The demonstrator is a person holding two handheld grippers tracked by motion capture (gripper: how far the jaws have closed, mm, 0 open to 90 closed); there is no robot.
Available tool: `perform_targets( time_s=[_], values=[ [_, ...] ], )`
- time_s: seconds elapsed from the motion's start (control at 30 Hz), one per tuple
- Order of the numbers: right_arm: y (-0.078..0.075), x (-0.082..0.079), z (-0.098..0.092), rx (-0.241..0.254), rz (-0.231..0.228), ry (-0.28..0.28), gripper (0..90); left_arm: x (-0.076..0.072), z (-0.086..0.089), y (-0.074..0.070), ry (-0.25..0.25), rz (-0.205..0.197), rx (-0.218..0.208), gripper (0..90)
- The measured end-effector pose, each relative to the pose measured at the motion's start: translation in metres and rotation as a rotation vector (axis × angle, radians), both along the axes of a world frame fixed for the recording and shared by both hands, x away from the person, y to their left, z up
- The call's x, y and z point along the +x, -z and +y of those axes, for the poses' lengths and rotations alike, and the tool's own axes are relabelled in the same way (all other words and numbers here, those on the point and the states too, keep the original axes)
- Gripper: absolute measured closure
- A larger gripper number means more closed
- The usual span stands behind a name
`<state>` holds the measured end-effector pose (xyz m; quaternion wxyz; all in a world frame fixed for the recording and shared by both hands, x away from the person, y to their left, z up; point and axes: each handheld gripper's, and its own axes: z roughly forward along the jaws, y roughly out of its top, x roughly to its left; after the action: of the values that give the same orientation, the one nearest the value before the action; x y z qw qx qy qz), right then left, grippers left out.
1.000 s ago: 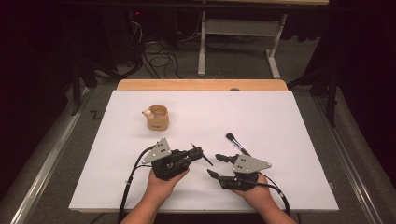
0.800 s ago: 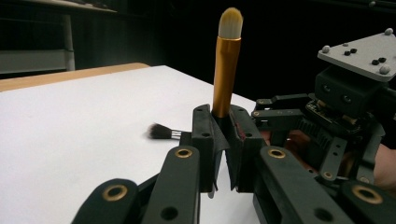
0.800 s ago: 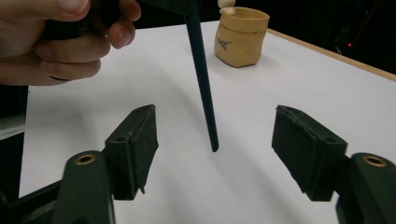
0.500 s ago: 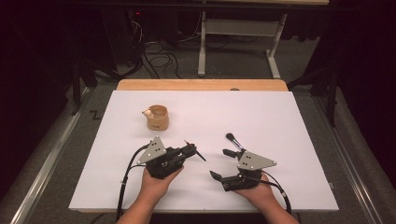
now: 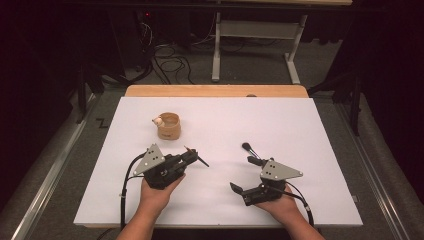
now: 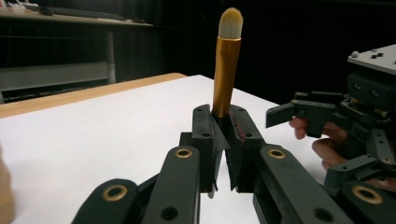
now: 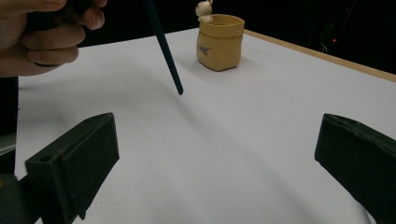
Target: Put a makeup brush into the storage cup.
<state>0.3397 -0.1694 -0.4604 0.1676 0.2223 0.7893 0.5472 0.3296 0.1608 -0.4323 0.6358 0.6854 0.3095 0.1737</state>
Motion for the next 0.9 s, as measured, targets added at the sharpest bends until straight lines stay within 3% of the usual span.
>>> perform_targets(
  time_s=[0.9],
  values=[
    [-0.003,0.005,-0.076,0.004,-0.003,0.161,0.4,0.003,0.047,-0.003,-0.172,-0.008,0.01,82.6]
  ],
)
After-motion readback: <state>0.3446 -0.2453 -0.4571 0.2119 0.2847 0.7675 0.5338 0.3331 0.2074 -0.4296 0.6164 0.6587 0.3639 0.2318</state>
